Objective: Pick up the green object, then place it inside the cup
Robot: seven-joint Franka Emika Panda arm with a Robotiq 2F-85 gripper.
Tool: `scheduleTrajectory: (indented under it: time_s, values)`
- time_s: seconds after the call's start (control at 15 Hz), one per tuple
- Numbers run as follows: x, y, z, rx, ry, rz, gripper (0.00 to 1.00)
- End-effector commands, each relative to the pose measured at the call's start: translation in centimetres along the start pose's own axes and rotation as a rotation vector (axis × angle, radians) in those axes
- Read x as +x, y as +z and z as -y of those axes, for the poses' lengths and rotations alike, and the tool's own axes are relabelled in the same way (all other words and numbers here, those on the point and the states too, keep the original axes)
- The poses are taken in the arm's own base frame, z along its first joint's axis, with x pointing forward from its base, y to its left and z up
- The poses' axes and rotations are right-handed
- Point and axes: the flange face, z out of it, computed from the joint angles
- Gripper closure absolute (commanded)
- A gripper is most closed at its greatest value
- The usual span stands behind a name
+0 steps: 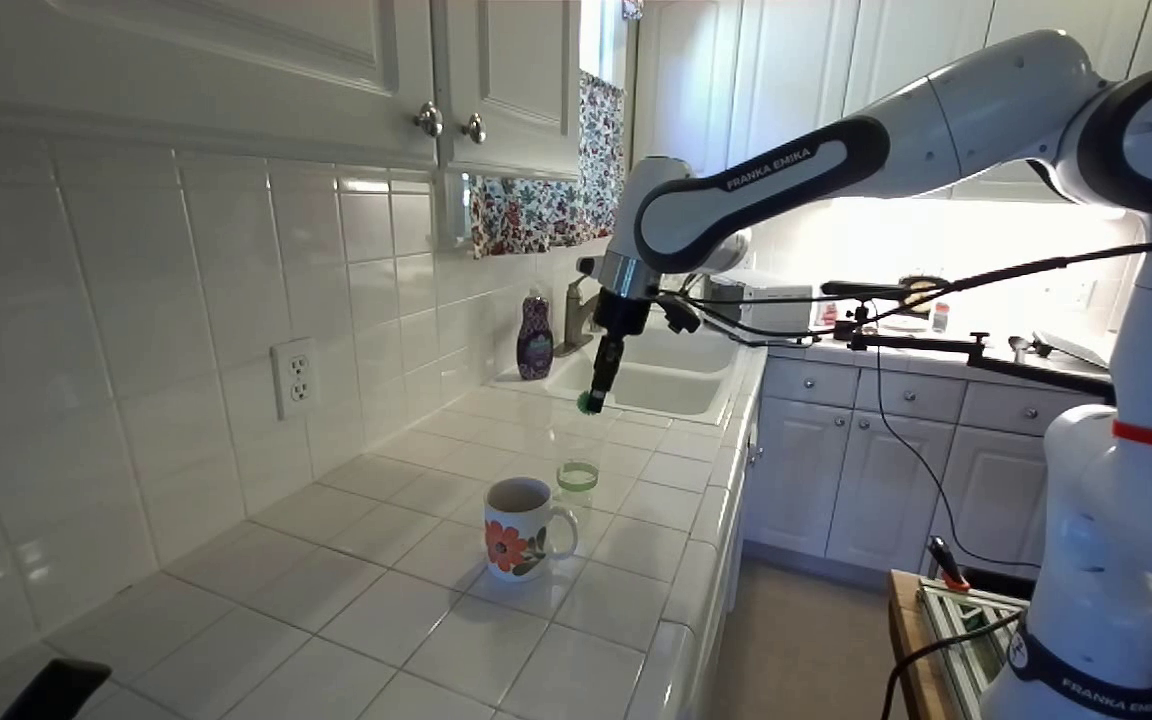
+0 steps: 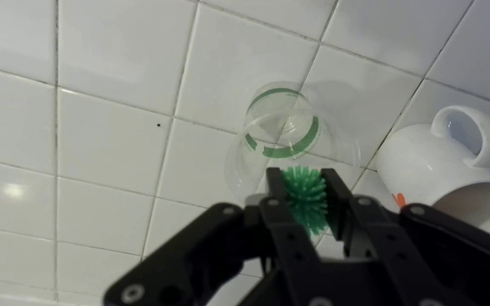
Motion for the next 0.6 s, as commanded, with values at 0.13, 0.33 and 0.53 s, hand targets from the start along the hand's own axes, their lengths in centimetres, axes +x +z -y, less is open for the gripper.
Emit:
scheduleTrajectory:
  time_s: [0.13,0.33,0.53]
  values:
    - [1.4,0.9,-1.0,0.019,-0.045,0.004,0.93]
    - [1.7,1.2,-1.1,0.020,-0.051,0.007,0.93]
    - [2.2,1.6,-1.0,0.017,-0.053,0.005,0.94]
